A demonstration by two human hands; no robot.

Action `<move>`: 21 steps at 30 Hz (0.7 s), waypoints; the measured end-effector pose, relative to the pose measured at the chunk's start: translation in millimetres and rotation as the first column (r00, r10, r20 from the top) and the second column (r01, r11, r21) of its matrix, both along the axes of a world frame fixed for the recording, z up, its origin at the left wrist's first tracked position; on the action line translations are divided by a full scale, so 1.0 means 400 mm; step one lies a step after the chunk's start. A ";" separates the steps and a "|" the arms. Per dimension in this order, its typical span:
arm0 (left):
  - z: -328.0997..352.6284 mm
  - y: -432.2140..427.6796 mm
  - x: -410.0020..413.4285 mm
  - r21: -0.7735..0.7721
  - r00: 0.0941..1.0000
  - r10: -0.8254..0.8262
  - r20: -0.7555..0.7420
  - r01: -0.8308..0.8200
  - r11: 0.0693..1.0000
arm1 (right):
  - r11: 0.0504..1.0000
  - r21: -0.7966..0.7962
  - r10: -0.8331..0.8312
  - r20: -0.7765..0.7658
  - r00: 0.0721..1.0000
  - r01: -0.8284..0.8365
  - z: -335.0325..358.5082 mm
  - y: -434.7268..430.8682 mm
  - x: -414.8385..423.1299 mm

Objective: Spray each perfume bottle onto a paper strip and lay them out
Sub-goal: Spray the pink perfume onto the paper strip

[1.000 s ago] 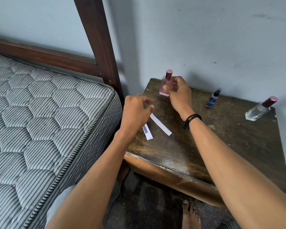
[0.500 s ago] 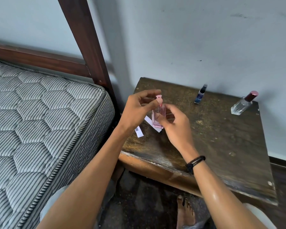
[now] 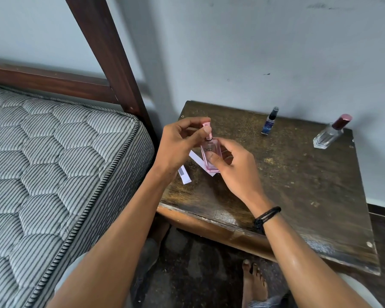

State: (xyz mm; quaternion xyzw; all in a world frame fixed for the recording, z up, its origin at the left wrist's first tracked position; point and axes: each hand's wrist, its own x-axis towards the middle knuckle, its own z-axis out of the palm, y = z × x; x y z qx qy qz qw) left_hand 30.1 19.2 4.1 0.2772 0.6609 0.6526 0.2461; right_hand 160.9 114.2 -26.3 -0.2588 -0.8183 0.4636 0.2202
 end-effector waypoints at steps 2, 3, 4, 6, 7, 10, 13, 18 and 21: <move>-0.003 0.000 -0.006 0.016 1.000 0.028 0.014 -0.028 0.999 | 1.000 0.019 0.009 0.008 1.000 -0.010 -0.003 0.002 0.003; -0.004 -0.001 -0.009 0.027 0.999 0.042 0.021 -0.042 0.999 | 1.000 0.026 0.012 0.015 1.000 -0.013 -0.005 0.003 0.003; -0.003 -0.002 -0.012 0.038 0.998 0.058 0.029 -0.059 0.998 | 0.999 0.031 0.017 0.021 1.000 -0.017 -0.007 0.005 0.004; -0.001 -0.003 -0.022 0.056 0.994 0.101 0.042 -0.104 0.993 | 0.999 0.034 0.030 0.038 0.999 -0.032 -0.010 0.009 0.005; -0.002 -0.003 -0.029 0.056 0.991 0.130 0.038 -0.132 0.990 | 0.999 0.034 0.038 0.049 0.998 -0.040 -0.012 0.012 0.006; -0.022 -0.007 -0.060 -0.060 0.968 0.228 -0.107 -0.235 0.970 | 0.998 0.030 0.052 0.071 0.996 -0.054 -0.016 0.023 0.012; -0.048 -0.013 -0.084 -0.240 0.925 0.232 -0.301 -0.309 0.920 | 0.999 0.001 0.033 0.077 0.996 -0.033 -0.015 0.033 0.017; -0.066 -0.006 -0.084 -0.401 0.883 0.153 -0.444 -0.349 0.847 | 0.995 -0.094 -0.018 0.049 0.999 0.023 -0.014 0.045 0.022; -0.070 -0.002 -0.080 -0.449 0.855 0.107 -0.507 -0.368 0.814 | 0.991 -0.128 -0.043 0.031 0.999 0.047 -0.014 0.048 0.024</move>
